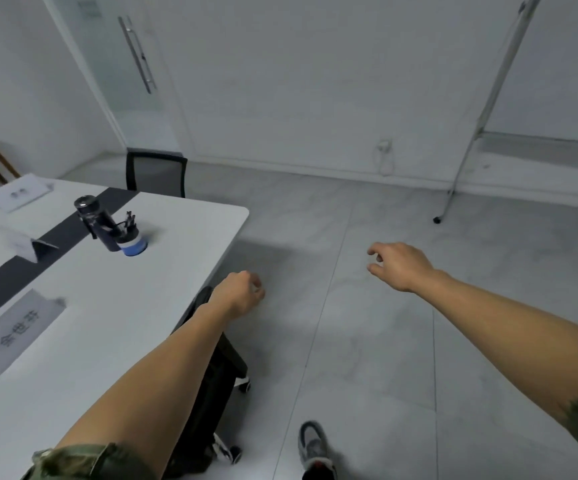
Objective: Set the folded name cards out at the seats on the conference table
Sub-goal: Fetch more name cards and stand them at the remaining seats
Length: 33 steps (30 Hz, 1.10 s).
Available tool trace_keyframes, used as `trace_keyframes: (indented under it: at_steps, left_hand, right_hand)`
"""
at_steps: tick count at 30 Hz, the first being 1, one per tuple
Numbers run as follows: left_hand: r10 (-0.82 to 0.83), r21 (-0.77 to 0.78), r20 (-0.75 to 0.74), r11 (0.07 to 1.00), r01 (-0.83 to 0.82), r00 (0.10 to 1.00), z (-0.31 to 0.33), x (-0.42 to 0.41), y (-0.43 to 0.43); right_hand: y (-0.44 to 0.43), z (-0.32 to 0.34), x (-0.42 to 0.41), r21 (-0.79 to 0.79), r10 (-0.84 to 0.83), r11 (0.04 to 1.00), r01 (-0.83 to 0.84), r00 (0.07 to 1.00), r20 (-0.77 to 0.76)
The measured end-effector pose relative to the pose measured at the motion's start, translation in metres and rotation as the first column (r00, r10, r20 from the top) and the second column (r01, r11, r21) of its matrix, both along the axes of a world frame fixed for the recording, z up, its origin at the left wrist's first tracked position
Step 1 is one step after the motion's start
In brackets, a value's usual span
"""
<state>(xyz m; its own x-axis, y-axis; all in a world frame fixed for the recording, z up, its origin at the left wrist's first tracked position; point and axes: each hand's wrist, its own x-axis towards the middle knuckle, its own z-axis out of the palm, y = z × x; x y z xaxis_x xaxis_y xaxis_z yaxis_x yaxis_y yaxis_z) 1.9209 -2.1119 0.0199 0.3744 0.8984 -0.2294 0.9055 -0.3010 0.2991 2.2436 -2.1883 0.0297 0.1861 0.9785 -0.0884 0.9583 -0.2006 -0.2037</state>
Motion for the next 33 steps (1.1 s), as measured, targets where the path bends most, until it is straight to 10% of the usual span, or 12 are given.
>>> trace_keyframes:
  at_steps: [18, 33]
  left_hand:
    - [-0.014, -0.001, 0.02, 1.0, 0.014, 1.0, 0.026, 0.176, 0.404]
    - [0.365, -0.094, 0.033, 0.928, -0.361, 0.93, 0.017, 0.208, 0.704]
  right_hand:
    - [0.388, 0.021, 0.171, 0.007, -0.058, 0.998, 0.059, 0.996, -0.066]
    - [0.814, 0.032, 0.217, -0.019, 0.31, 0.95, -0.311, 0.95, -0.044]
